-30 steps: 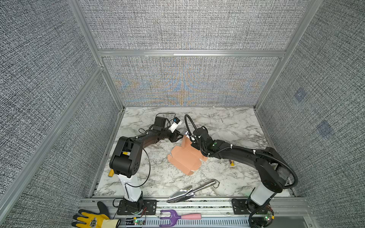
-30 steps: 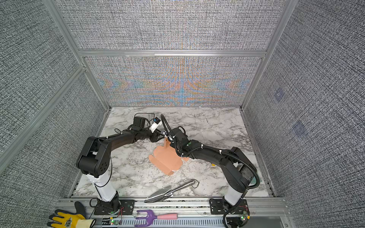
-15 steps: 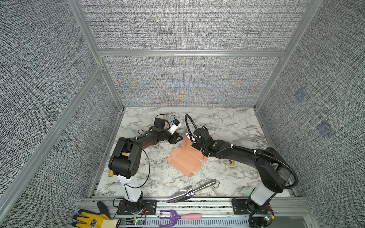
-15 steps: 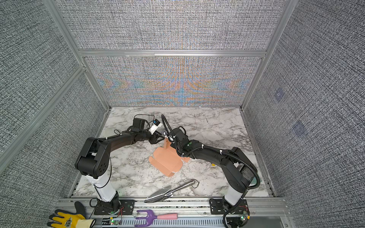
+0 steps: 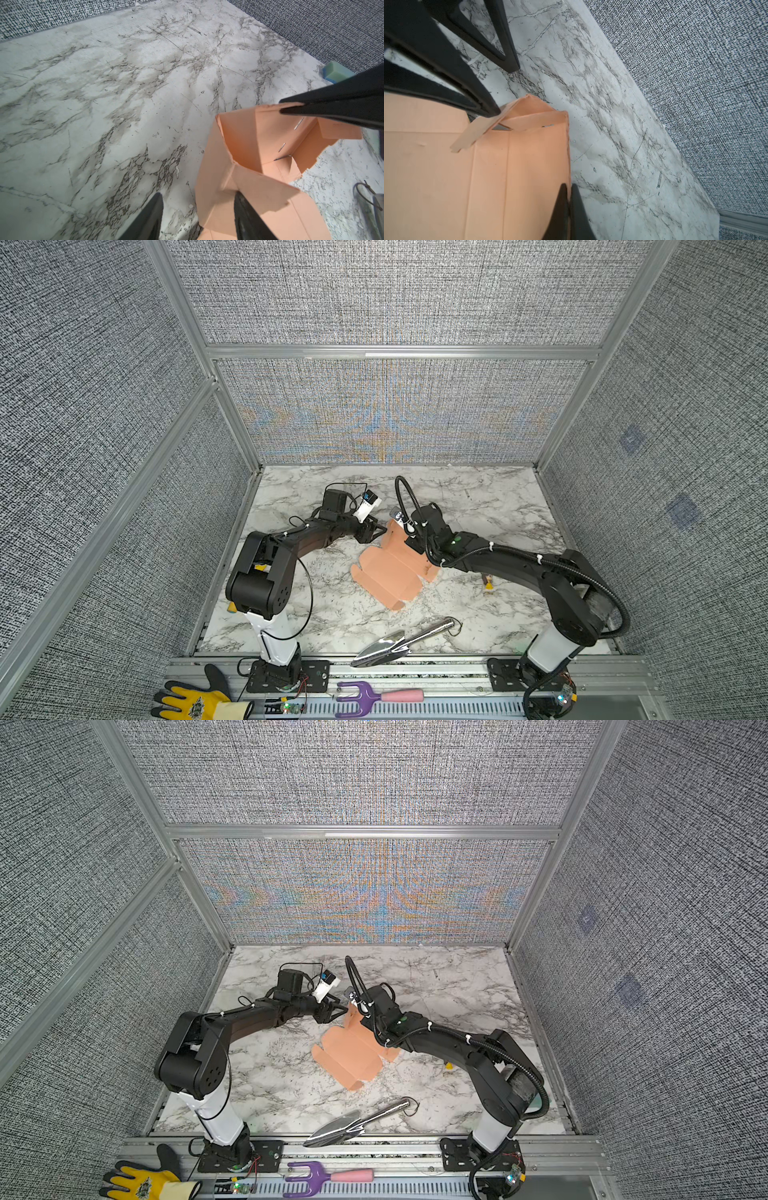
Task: Assemble paper box
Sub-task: Fold the bottom flaps of the flat cardboard box at the center of the table.
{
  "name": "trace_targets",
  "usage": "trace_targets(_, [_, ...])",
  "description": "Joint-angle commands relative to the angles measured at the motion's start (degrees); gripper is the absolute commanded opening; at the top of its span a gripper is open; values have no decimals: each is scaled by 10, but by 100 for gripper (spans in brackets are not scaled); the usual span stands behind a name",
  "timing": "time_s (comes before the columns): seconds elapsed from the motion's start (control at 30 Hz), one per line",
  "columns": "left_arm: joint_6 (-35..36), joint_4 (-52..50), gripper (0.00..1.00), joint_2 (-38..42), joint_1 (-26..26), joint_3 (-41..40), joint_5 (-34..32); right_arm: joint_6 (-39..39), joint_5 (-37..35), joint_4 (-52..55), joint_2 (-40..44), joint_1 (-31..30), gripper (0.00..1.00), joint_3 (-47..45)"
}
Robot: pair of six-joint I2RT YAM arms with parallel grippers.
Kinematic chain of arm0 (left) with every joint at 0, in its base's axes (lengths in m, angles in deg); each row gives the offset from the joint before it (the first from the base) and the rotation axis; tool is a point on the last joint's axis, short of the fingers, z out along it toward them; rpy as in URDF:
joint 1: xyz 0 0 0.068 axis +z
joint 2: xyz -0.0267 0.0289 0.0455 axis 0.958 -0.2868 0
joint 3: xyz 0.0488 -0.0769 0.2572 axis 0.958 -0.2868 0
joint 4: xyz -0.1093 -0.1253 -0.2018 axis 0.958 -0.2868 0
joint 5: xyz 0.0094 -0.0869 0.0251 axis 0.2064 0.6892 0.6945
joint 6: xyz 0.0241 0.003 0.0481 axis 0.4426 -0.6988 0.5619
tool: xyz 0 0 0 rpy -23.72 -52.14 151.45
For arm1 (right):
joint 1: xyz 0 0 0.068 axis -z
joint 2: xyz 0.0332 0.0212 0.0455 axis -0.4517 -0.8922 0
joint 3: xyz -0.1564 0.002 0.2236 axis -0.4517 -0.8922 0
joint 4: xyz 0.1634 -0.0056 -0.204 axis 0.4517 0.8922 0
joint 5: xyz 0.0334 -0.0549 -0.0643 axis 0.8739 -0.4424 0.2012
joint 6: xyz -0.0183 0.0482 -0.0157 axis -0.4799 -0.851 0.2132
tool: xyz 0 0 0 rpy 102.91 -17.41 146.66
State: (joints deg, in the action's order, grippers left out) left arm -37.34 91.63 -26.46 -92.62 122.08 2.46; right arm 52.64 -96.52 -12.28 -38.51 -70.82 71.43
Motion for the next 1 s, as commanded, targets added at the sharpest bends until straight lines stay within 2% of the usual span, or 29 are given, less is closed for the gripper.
trace_targets(0.0, [-3,10,57,1,1,2,15,-22,10,-6,-3,5,3,7])
trace_targets(0.53, [5,5,56,-23,1,32,25,-24,20,6,-7,6,3,18])
trace_targets(0.97, [4,8,54,-23,1,22,19,16,-63,32,-26,-27,3,32])
